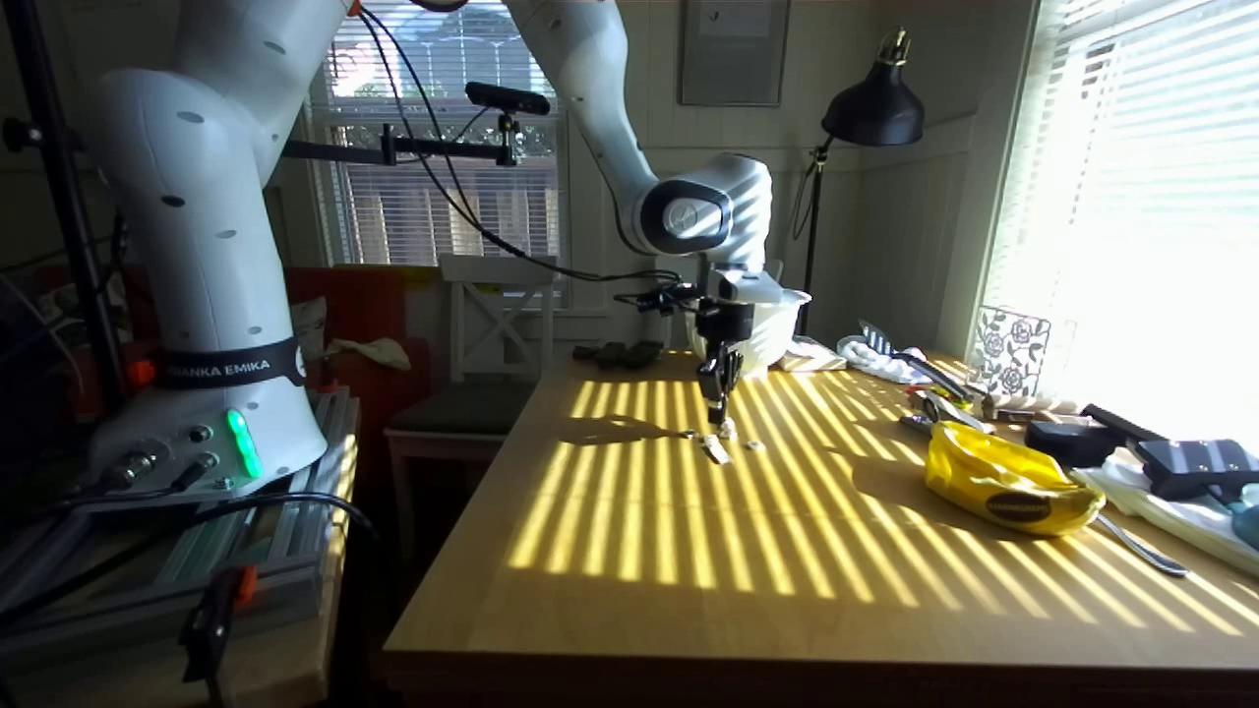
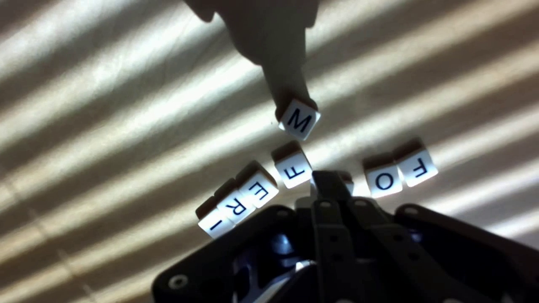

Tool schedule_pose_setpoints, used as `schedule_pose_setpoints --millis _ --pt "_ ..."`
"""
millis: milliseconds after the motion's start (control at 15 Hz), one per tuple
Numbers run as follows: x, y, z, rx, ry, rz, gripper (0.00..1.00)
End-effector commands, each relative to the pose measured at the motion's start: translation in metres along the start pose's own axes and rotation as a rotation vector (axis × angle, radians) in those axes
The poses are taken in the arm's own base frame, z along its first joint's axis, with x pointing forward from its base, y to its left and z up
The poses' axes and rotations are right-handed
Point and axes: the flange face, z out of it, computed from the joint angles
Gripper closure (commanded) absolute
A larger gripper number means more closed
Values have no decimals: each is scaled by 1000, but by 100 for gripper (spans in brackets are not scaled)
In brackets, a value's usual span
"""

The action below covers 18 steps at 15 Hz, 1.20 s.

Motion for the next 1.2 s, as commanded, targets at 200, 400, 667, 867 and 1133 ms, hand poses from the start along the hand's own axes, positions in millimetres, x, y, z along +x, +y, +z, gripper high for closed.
schedule_pose_setpoints --millis 200,400,667,867,1133 --pt "9 -13 6 19 14 186 100" --pt "11 -14 11 6 16 240 100" --pt "14 -14 19 2 13 314 100" --pt "16 -15 21 -4 12 327 100" --pt "15 -16 25 -34 17 209 100"
